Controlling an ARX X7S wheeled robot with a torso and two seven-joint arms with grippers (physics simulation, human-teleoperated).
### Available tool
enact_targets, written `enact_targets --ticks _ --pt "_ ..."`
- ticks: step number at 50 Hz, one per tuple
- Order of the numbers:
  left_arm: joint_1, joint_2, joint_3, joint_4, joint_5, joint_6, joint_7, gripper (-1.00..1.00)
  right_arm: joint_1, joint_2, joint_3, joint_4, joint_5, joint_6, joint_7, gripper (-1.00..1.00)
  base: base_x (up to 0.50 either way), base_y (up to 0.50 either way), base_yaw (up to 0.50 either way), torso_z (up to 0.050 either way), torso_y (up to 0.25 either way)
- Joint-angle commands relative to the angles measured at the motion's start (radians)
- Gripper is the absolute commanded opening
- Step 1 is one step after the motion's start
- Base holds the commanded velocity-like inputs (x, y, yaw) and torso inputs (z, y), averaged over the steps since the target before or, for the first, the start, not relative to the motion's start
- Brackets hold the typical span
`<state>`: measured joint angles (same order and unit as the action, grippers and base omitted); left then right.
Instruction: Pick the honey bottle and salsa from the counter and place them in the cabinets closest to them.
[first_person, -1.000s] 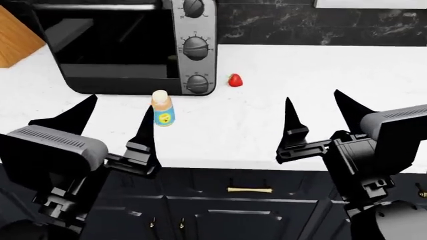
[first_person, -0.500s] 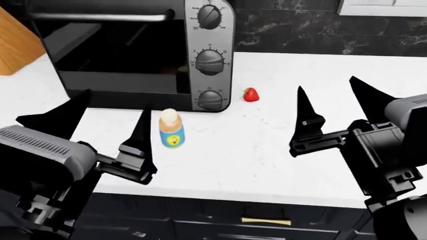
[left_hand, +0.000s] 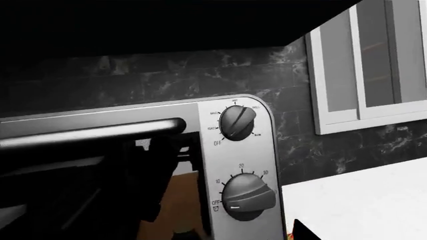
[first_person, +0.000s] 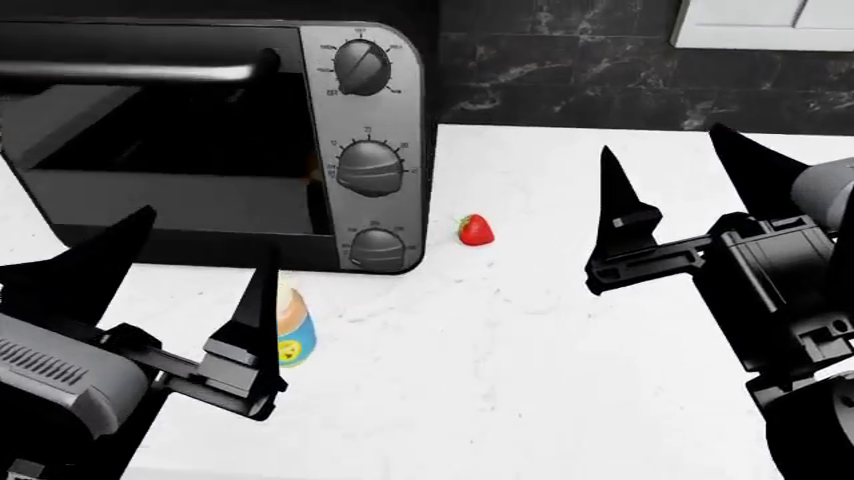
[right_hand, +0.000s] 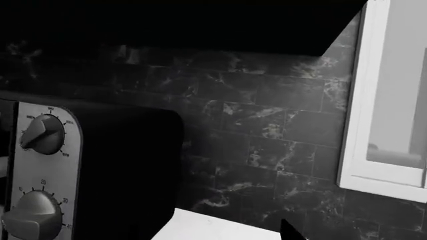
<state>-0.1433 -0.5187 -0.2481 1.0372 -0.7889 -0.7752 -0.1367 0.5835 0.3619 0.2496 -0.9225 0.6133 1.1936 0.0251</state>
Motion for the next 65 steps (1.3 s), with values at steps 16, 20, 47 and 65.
enact_targets --ticks 16,20,47,65 --pt "0.109 -0.098 0.005 -0.015 -0.029 0.154 -0.066 1.00 0.025 0.021 -0.056 -0.002 0.011 -0.016 0.011 1.00 0.42 0.07 0.00 0.017 -0.002" --pt "0.122 -0.102 0.009 -0.021 -0.021 0.165 -0.064 1.00 0.030 0.020 -0.052 -0.001 0.018 -0.013 0.015 1.00 0.42 0.25 0.00 0.000 -0.016" --pt "0.274 -0.148 0.103 -0.023 0.092 0.241 -0.003 1.00 0.044 0.030 0.000 -0.009 0.071 0.011 0.035 1.00 0.05 0.01 0.00 0.000 -0.010" --pt "0.334 -0.166 0.193 -0.072 0.159 0.245 0.027 1.00 0.072 0.045 -0.005 0.000 0.088 0.027 0.056 1.00 0.00 0.00 0.00 0.000 -0.009"
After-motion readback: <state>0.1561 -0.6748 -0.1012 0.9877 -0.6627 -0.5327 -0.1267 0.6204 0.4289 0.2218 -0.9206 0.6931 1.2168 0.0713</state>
